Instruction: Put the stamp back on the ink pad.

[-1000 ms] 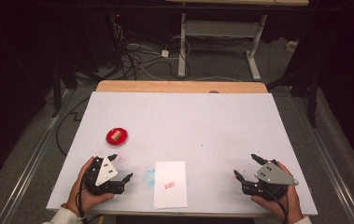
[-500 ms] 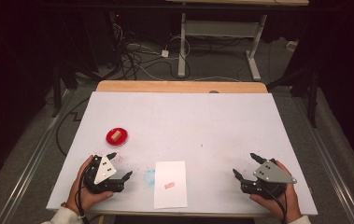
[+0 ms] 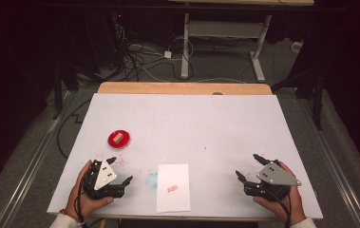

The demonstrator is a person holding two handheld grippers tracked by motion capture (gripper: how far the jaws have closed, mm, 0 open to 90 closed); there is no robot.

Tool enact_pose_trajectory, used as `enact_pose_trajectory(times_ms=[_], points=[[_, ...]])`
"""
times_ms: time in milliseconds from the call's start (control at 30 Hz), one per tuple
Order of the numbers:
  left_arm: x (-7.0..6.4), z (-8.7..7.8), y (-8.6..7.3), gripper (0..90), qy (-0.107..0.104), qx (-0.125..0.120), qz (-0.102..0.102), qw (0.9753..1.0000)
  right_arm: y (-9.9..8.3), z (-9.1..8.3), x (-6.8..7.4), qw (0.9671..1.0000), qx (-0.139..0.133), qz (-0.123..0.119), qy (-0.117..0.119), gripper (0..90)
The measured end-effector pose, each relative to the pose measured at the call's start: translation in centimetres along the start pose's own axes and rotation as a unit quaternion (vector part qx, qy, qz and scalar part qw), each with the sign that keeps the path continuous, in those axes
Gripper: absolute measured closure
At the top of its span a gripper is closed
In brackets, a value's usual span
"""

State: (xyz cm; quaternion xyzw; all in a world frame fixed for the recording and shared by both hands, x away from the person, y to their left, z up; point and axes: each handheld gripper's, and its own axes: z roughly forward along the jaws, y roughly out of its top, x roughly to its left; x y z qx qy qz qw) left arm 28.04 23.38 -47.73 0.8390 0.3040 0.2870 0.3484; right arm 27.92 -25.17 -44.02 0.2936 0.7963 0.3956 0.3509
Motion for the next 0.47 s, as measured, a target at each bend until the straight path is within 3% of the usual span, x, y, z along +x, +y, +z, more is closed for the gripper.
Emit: enact_pose_trajectory(times_ms=[467], points=[[0.14,0.1,0.17,16.1,0.004,-0.002,0.0,1.0,-0.01,-0.15,-0.02,1.0,-0.003,0.003,0.0,24.0]])
